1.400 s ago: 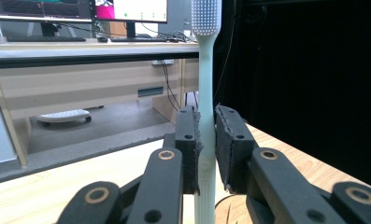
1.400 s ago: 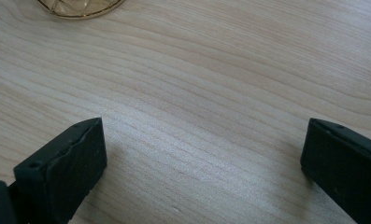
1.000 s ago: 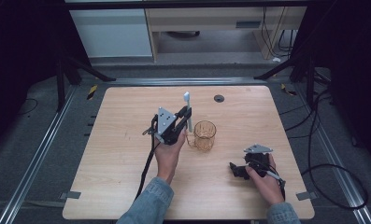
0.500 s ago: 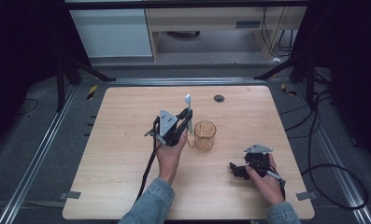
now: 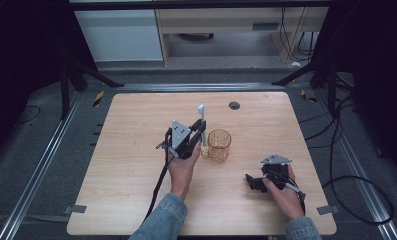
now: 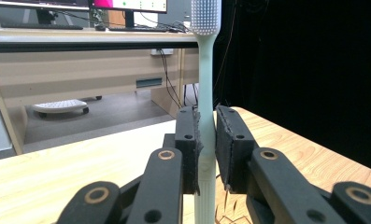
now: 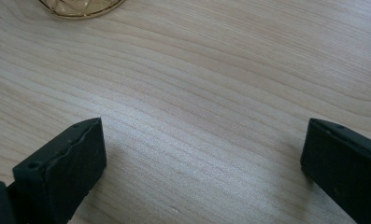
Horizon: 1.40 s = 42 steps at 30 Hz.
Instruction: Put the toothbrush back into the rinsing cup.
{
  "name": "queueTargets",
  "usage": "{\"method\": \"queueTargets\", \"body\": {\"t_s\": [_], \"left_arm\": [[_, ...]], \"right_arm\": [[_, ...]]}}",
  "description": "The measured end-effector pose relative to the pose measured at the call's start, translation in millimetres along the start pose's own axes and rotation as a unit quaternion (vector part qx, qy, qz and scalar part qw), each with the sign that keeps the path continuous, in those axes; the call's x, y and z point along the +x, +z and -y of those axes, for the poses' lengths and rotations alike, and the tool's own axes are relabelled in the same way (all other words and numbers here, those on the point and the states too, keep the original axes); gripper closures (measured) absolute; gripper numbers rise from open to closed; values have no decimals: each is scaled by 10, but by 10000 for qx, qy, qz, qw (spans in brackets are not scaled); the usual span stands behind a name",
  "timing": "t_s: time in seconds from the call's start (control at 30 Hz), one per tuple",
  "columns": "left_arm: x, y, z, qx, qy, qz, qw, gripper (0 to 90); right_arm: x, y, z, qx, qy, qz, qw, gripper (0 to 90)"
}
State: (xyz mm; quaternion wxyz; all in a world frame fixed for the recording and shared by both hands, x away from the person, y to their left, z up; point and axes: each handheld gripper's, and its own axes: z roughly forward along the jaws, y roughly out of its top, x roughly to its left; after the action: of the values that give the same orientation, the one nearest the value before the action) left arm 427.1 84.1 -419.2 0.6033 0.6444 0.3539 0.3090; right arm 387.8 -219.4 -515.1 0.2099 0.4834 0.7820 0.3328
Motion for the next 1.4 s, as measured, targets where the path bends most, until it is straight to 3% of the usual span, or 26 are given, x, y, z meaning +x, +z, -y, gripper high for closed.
{"method": "queueTargets", "body": {"t_s": [0.77, 1.4], "left_arm": [[-6, 16, 202, 105, -122, -22, 9999, 789], [-8, 18, 280, 136, -133, -42, 9998, 788]], "right_arm": [[2, 0, 0, -1, 14, 0, 10000, 5], [3, 0, 0, -2, 22, -6, 10000, 6]]}}
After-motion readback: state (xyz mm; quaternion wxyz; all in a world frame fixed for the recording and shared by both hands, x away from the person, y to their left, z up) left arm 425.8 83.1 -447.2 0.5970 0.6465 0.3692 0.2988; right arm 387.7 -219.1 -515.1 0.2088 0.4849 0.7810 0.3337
